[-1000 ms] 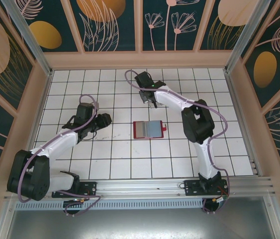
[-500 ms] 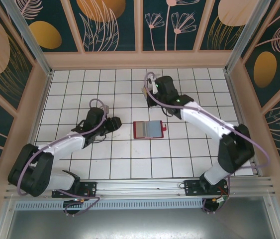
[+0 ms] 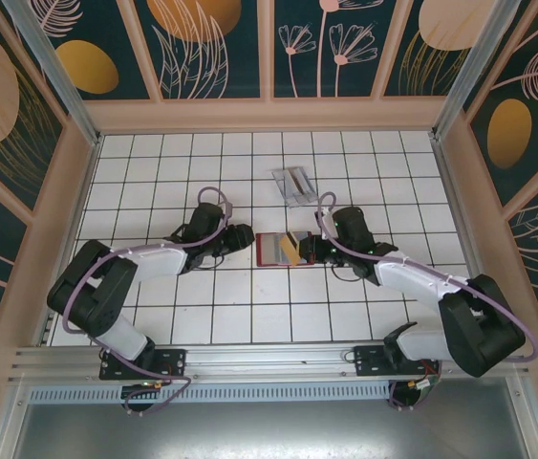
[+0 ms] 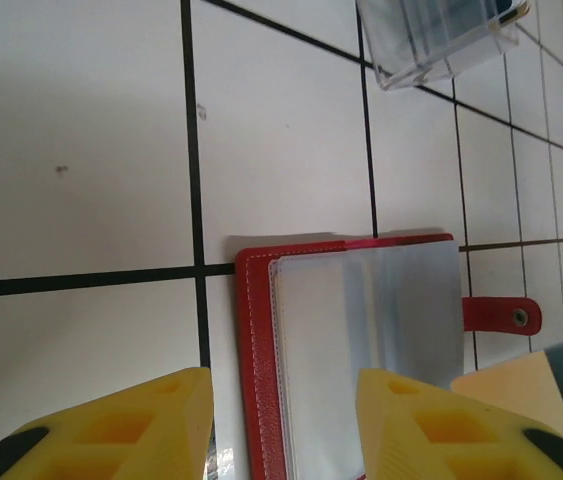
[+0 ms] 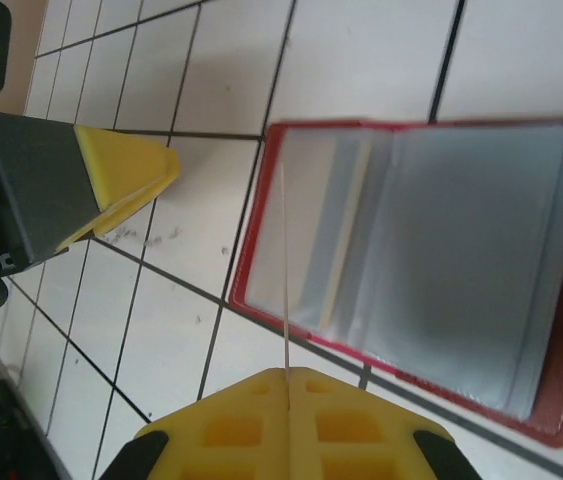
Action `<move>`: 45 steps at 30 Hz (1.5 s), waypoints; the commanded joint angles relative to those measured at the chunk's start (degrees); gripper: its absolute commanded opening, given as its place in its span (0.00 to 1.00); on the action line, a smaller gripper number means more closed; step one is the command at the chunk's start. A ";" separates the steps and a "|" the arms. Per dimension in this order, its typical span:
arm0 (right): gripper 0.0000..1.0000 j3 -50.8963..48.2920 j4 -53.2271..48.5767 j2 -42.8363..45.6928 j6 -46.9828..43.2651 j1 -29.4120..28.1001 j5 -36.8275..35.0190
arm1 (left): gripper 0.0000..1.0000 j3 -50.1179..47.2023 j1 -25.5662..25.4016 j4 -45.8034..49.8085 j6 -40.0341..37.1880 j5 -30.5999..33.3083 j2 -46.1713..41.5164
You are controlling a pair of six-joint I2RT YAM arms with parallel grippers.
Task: Put the credit cards into the card holder
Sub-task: Insert the credit card into the card slot.
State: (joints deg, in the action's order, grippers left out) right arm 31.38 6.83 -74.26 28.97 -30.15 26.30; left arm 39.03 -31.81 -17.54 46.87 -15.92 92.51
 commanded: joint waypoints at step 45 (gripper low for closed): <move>0.00 -2.57 24.44 -22.12 6.86 11.43 22.56 | 0.32 2.11 -2.34 2.07 -0.11 1.29 5.31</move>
State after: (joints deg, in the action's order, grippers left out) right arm 27.99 28.53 -94.63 35.11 -18.83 46.63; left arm 40.51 -33.69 -16.25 46.63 -14.37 97.32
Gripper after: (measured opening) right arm 0.055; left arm 0.318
